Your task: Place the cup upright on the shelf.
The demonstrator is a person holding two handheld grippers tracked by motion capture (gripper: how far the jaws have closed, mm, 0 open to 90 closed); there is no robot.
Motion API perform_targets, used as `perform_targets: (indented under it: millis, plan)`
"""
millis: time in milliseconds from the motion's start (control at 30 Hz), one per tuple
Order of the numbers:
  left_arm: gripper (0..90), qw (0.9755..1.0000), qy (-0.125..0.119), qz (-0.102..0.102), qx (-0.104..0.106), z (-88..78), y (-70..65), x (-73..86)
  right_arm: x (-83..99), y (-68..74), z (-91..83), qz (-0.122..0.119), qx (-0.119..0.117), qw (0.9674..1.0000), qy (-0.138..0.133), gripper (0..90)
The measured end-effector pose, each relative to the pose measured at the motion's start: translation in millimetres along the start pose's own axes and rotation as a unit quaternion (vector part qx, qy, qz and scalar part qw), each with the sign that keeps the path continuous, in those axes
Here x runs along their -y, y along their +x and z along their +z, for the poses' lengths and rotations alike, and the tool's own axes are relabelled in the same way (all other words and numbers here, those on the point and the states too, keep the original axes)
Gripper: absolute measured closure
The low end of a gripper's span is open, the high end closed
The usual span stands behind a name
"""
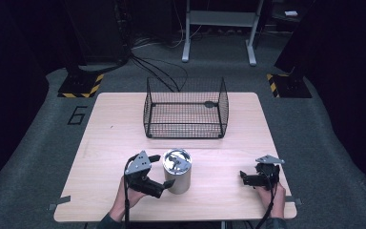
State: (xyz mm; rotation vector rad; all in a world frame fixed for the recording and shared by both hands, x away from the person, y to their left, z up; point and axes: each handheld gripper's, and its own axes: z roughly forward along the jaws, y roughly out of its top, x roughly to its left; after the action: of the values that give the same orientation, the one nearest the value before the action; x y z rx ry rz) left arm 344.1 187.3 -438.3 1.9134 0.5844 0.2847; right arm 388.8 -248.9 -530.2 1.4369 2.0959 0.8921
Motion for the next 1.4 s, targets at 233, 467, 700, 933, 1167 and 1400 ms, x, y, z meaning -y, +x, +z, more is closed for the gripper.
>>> perform_targets:
  millis: [233,467,700,933,1167,1400]
  plan:
    - [0.0,1.0,0.001,0.007,0.001,8.7,0.9,-2.4,0.0,0.0,0.0,0.0,0.0,1.0,0.0,0.0]
    - [0.0,0.9999,-0.008,0.012,0.002,20.1,-1.1,-4.5,-0.1,0.4,0.1,0.002,0.0,1.0,-0.001,0.0]
    - [0.0,0.9997,-0.018,0.014,0.003,28.3,-2.1,-5.1,-0.1,0.7,0.2,0.004,0.0,1.0,-0.002,0.0]
    - [0.0,0.9996,-0.025,0.013,-0.001,35.9,-3.1,-5.1,0.1,0.0,-0.1,-0.001,0.0,1.0,0.0,0.0]
    - [0.1,0.9993,-0.032,0.016,-0.012,41.5,-4.3,-4.2,0.1,-0.1,-0.2,-0.002,0.0,1.0,0.0,0.0]
    - [2.9,0.9983,-0.043,0.02,-0.035,46.4,-9.1,-3.4,-0.1,0.9,0.0,0.003,0.001,1.0,0.0,0.0]
